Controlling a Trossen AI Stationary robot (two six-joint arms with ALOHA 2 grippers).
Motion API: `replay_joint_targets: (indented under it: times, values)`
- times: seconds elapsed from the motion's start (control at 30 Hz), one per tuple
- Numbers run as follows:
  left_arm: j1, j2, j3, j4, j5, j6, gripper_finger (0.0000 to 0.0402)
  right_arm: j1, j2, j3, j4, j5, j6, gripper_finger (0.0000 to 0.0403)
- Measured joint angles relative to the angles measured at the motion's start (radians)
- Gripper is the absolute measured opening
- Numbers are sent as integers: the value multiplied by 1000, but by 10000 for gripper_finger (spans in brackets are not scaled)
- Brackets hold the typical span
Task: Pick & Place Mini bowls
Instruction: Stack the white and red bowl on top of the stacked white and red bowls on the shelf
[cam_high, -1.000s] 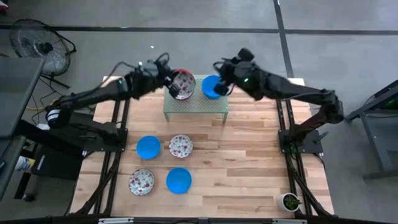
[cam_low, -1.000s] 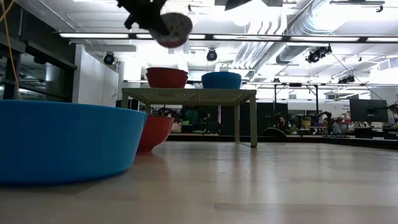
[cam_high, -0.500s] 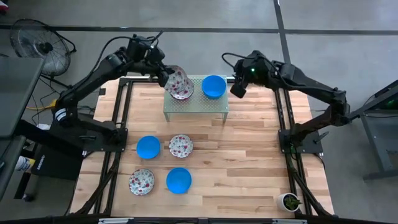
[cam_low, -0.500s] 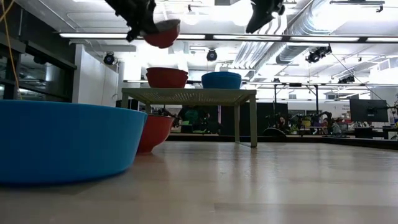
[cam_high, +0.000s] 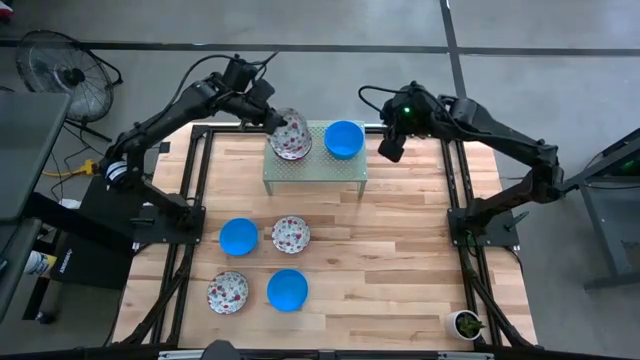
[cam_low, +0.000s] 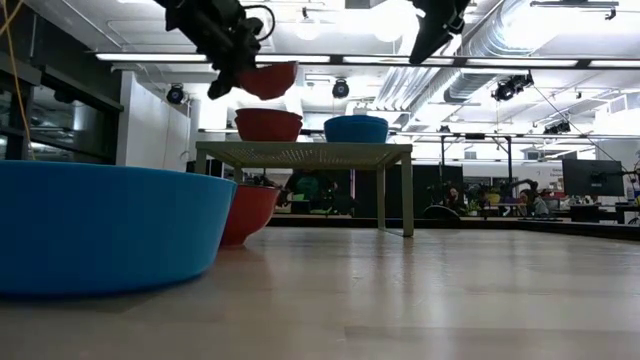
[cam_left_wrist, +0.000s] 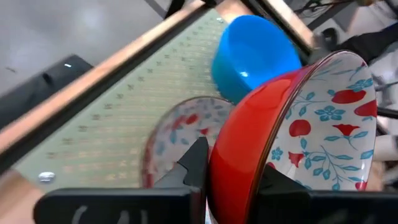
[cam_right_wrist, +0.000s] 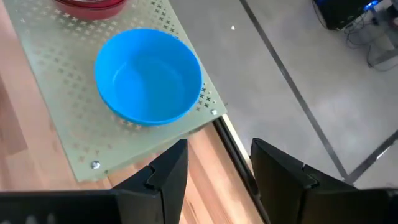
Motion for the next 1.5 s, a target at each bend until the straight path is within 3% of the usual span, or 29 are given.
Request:
replay_joint_targets:
  times: [0.13,0.27,0.73,1.33,1.5]
  values:
    - [-1,5,0,-11,42,-41,31,1,0,0,-7,-24,0,163]
    - [-1,5,0,-26,21,-89,31,1,1,0,-7,-39,0,163]
    - [-2,5,0,-86,-179,-244,30,1,1,0,-7,-51,5,161]
    - [-66,76,2,-61,-181,-222,30,1,1,-1,2,-50,8,162]
    - [-77,92,-1,-65,-236,-222,38,1,1,-1,2,-50,7,159]
